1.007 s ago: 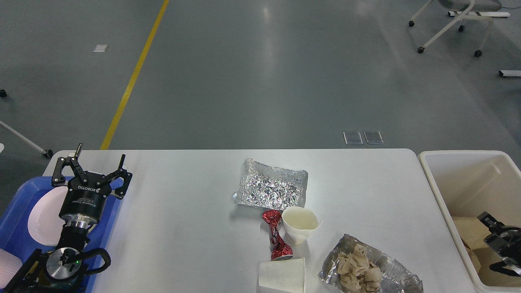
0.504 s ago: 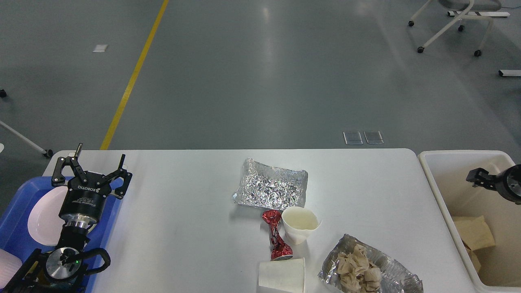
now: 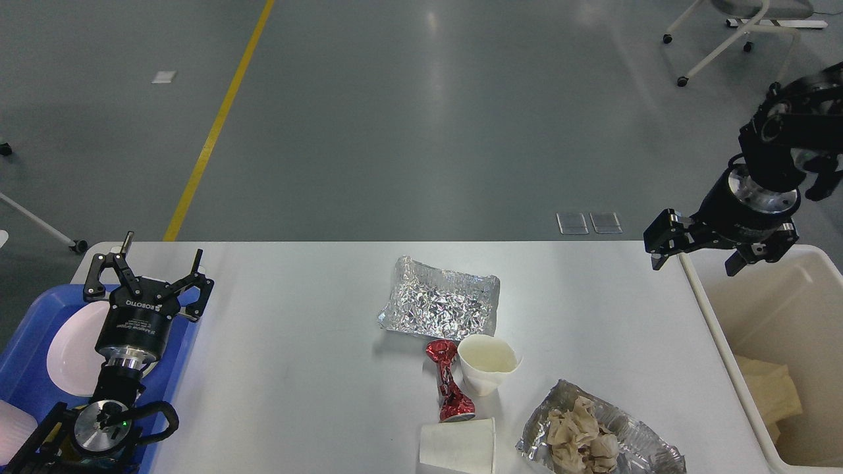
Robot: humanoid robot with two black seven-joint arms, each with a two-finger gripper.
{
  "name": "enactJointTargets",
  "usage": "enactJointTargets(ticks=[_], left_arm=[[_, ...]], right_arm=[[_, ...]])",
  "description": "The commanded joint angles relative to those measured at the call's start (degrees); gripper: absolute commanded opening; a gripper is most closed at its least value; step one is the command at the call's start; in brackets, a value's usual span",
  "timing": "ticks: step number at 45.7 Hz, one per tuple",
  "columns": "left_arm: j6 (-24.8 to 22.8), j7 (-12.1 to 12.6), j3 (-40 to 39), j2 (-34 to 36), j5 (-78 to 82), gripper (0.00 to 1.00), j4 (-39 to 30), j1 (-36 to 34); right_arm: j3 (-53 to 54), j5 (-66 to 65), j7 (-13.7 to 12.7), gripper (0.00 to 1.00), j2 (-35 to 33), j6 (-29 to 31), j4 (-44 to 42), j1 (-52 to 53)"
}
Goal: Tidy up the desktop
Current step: 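Raise the right gripper out of the bin, then lower the right gripper to the foil package with food scraps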
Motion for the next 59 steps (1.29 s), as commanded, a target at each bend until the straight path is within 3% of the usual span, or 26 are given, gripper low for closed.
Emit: enactJointTargets(ticks=[1,13,18,46,52,59], left_arm=[[0.0,-0.1,0.1,0.0,0.0,0.96,0.0,0.0],[0.0,-0.1,0.0,0.0,0.0,0.96,0.0,0.0],[0.0,-0.1,0.1,0.0,0.0,0.96,0.0,0.0],[0.0,-0.1,0.0,0.0,0.0,0.96,0.0,0.0],[0.0,-0.1,0.1,0.0,0.0,0.96,0.0,0.1],[0.0,-0.1,0.1,0.0,0.0,0.96,0.0,0.0]], right_arm=[[-6.8,9.3,0.0,1.0,5.6,1.3,7.7,10.5],[-8.7,13.7,0.2,1.0,7.4,-1.7,27.9,28.9],[-8.8,15.4,0.2,1.0,7.4,-3.8,32.9,31.9],[-14.0,15.3,0.1,1.0,2.8,-4.5,33.9,31.2],[-16.8,14.8,0.1,0.99,-2.5,-5.0,33.9,26.9],[-16.2,12.3,0.2,0.98,-13.5,-6.1,33.9,17.8]])
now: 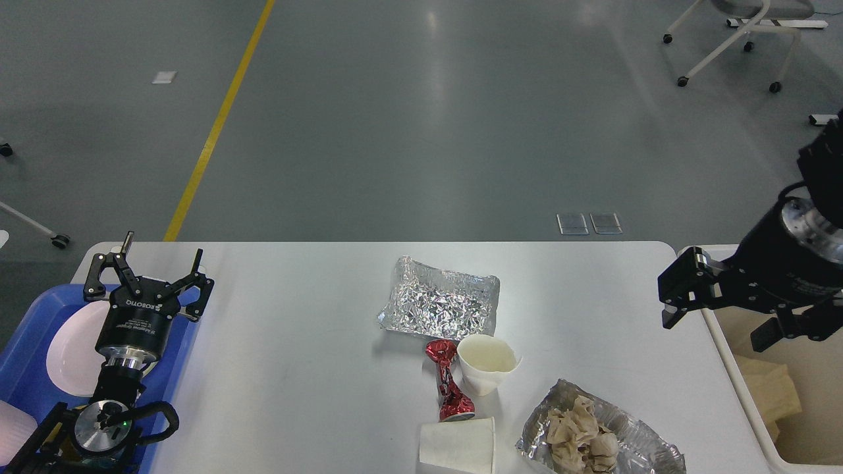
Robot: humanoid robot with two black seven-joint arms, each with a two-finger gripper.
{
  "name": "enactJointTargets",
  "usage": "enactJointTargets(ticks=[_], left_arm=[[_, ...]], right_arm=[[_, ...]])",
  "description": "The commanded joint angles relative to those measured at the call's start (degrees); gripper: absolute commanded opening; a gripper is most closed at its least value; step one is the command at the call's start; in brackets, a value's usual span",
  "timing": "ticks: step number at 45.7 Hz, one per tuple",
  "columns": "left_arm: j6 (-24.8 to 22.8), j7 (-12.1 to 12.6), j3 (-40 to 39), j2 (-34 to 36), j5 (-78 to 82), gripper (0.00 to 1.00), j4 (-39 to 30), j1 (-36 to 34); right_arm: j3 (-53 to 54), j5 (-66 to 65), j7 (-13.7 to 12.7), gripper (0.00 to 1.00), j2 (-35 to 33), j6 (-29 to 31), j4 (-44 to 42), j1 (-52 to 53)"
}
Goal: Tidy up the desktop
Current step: 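Lower the right gripper to the foil package with food scraps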
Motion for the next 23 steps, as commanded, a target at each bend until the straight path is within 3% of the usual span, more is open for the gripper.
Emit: enactJointTargets(ticks=[1,13,19,23], left_arm=[[0.0,0.0,0.0,0.0,0.0,0.96,0.0,0.0],[0.0,0.0,0.0,0.0,0.0,0.96,0.0,-0.1],[0.0,0.0,0.0,0.0,0.0,0.96,0.0,-0.1],[0.0,0.0,0.0,0.0,0.0,0.96,0.0,-0.1]], right_arm=[[0.8,-3.0,0.1,0.98,-8.1,-1.4,0.0,-8.4],[5.5,-7.8,0.6,0.98,-12.6,-24.7,0.0,-30.3],[9.1,-8.2,0.9,0.88,-12.8,-30.4,-0.1,-38.2],[13.3,-9.7,0.9,0.87,-12.5,-32.9,-0.3,-43.4]])
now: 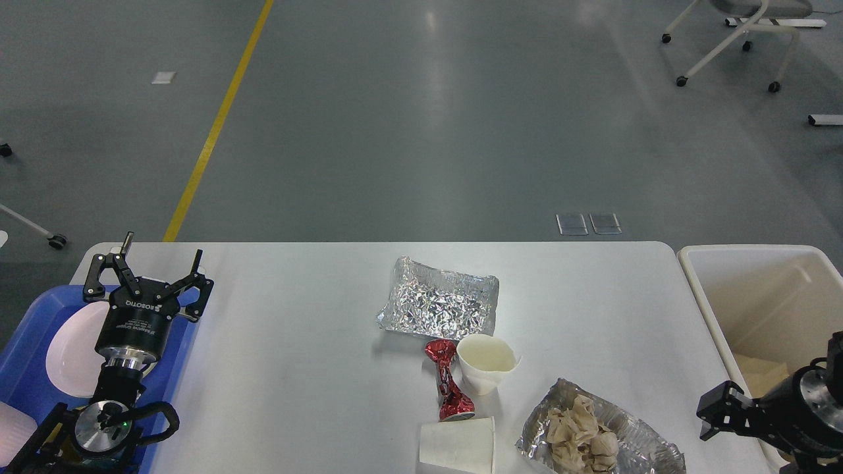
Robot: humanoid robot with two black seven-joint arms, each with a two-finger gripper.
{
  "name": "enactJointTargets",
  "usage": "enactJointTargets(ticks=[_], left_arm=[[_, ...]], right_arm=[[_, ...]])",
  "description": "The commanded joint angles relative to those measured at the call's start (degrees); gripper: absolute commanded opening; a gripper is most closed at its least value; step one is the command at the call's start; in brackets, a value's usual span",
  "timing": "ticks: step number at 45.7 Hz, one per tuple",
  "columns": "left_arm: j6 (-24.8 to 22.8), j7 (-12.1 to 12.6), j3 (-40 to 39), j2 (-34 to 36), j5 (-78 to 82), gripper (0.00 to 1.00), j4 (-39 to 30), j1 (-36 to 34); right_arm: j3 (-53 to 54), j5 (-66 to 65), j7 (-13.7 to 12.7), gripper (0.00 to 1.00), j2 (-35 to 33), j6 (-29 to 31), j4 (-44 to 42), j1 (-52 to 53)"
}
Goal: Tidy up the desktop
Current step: 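Lower the right gripper to the foil package with food scraps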
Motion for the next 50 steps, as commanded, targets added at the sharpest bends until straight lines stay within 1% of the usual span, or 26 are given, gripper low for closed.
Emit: enactJointTargets(ticks=[1,7,13,21,25,26,27,31,32,33,41,50], left_arm=[[0.0,0.0,-0.1,0.0,0.0,0.96,0.0,0.0],[0.0,0.0,0.0,0.0,0.0,0.96,0.0,0.0],[0.0,0.0,-0.1,0.0,0.0,0.96,0.0,0.0],[0.0,0.0,-0.1,0.0,0.0,0.96,0.0,0.0],[0.0,0.0,0.0,0.0,0.0,0.96,0.0,0.0],[0.0,0.0,0.0,0.0,0.0,0.96,0.0,0.0],[0.0,0.0,-0.1,0.0,0.0,0.96,0.0,0.0],[0.0,0.1,0.0,0.0,0.0,0.96,0.0,0.0],[0.0,0.0,0.0,0.0,0.0,0.96,0.0,0.0],[0.0,0.0,0.0,0.0,0.0,0.96,0.0,0.0],[0.0,0.0,0.0,0.0,0.0,0.96,0.0,0.0],[0.0,0.0,0.0,0.0,0.0,0.96,0.0,0.0]], right_arm=[[5.7,-2.1,0.1,0.86,0.4,-3.9,-0.3,-7.9],[12.2,-5.9,0.1,0.86,1.2,-5.1,-0.8,-15.5],[18.6,-6.3,0.1,0.86,2.3,-6.9,-2.6,-21.8],[19.3,-5.6,0.0,0.87,6.9,-13.1,-6.8,-26.8],[19.3,-5.2,0.0,0.86,7.6,-15.2,-8.0,-28.4],[19.3,-5.1,0.0,0.82,7.7,-15.6,-8.4,-28.9],[19.3,-5.1,0.0,0.76,7.7,-15.7,-8.6,-29.2],[19.3,-5.2,0.0,0.38,7.9,-15.9,-8.8,-29.9],[19.3,-5.1,0.0,0.32,8.0,-15.9,-8.9,-30.0],[19.4,-5.1,0.0,0.29,8.0,-15.9,-9.2,-30.2],[19.4,-3.7,0.0,0.29,8.3,-16.0,-10.6,-31.1],[20.6,5.9,0.0,0.28,8.4,-15.9,-10.7,-31.0]])
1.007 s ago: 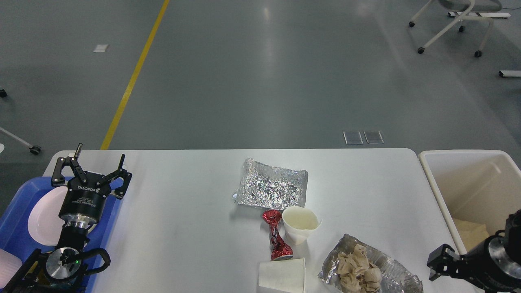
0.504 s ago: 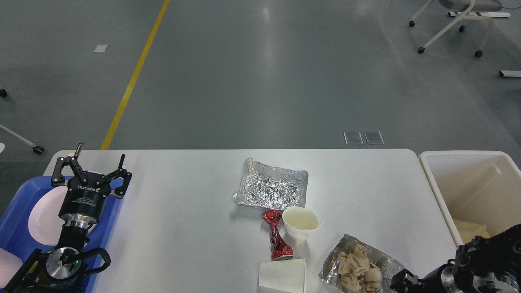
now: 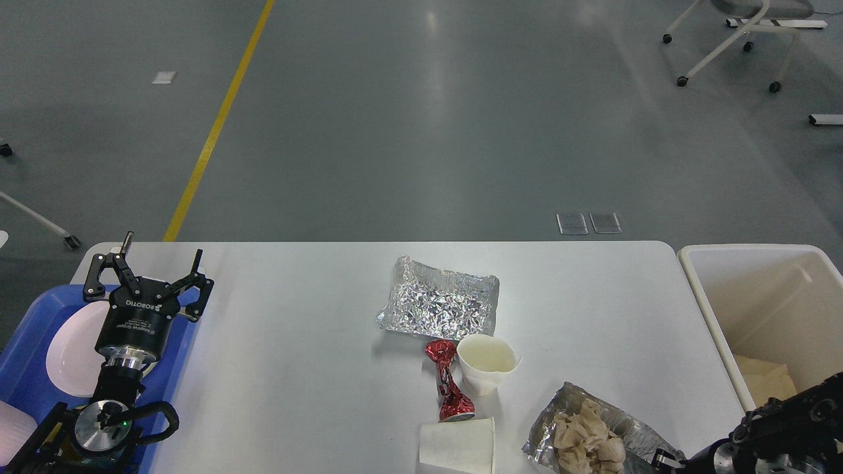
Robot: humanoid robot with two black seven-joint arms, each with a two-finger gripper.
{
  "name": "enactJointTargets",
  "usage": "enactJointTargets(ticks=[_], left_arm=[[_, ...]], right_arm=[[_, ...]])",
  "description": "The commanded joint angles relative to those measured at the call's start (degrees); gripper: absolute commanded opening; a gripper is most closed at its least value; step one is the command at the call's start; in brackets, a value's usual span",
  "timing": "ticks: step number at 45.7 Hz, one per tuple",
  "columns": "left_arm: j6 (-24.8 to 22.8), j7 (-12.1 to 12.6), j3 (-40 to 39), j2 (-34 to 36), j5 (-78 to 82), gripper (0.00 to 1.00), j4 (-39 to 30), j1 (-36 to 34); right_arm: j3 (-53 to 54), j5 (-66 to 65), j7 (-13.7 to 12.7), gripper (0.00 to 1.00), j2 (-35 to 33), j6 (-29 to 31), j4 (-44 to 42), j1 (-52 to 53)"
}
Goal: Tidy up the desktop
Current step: 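Lower the right gripper to the foil package with food scraps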
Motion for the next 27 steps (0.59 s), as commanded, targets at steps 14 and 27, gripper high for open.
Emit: enactJointTargets(ticks=[14,27], left_arm=[[0.0,0.1,-0.1,0.0,0.0,0.96,0.0,0.0],[0.0,0.0,0.0,0.0,0.0,0.96,0.0,0.0]], right_arm=[[1.5,5.6,0.1,0.01,1.0,0.1,-0.9,-0.2],[1.2,5.5,-0.3,0.0,1.3,0.9,-2.0,-0.1]])
